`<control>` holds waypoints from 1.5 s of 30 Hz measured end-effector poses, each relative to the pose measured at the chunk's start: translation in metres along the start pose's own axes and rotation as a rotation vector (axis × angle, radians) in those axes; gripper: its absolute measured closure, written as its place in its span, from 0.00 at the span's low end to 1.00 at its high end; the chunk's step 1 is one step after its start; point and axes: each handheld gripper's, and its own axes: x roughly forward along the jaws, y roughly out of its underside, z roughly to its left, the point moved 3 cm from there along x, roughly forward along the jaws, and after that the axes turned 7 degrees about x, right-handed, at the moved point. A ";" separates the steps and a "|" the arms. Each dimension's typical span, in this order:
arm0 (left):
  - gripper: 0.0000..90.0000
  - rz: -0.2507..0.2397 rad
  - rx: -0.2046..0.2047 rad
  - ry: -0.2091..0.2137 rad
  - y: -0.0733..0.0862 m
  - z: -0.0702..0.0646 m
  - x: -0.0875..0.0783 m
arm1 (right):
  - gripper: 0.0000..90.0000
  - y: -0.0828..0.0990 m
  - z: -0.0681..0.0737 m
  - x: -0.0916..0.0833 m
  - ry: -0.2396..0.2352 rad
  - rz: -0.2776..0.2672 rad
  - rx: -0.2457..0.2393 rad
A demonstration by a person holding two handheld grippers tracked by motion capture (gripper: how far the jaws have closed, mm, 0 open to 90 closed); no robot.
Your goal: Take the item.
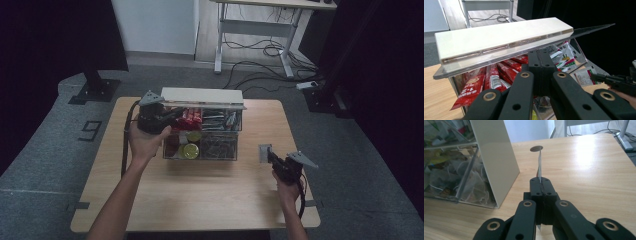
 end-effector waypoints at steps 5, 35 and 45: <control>1.00 -0.001 -0.001 0.000 0.000 0.000 0.000 | 0.99 0.005 -0.002 0.003 0.004 0.014 0.000; 1.00 0.002 0.000 0.006 0.002 -0.002 0.001 | 0.92 0.030 -0.035 0.021 0.168 0.134 -0.019; 1.00 0.000 -0.002 0.009 0.003 -0.002 0.001 | 0.65 0.030 -0.033 0.019 0.211 0.120 -0.062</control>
